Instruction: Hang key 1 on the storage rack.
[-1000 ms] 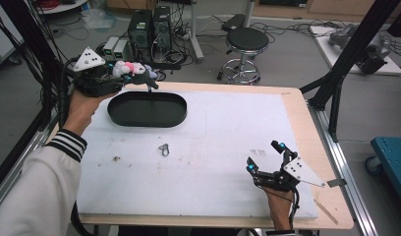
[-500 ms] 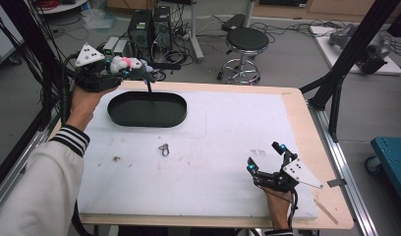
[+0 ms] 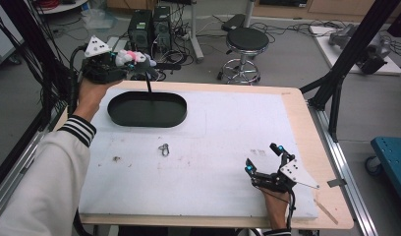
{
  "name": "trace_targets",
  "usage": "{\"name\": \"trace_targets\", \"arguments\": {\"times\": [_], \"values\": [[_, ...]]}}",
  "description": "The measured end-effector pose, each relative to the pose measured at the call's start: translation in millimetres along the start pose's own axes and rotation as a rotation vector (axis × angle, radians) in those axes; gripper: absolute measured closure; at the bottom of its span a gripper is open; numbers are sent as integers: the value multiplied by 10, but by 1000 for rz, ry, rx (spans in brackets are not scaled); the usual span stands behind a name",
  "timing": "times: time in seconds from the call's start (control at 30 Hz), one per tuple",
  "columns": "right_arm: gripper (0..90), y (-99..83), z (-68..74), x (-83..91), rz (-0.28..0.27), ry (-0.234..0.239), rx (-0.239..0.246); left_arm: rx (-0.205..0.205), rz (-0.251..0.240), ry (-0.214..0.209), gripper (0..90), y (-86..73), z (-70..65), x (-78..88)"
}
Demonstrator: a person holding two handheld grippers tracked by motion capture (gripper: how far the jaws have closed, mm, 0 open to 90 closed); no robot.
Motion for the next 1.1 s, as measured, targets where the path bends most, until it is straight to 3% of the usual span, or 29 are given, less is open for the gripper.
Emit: {"name": "trace_targets", "arguments": {"times": [0.4,0.73,1.1], "values": [[6,-24,-6,-17,-2,4,-10,2,-1,-8,542,7,-1,-95],[6,-37,-17,-11,4,2,-20,-20,-10,-8,542,128,-41,-122],[6,-38,-19,-12,0,0,-18,-13,-1,-10,542,95,-45,-220]]}}
Point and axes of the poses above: each handheld gripper's, and its own axes: x roughly backward along the jaws, y roughly out of its top, z roughly to its left, the point moved 10 cm from there along -x, roughly forward along the jaws, and after that the axes turned 12 degrees about -y, right-handed, at the moved point
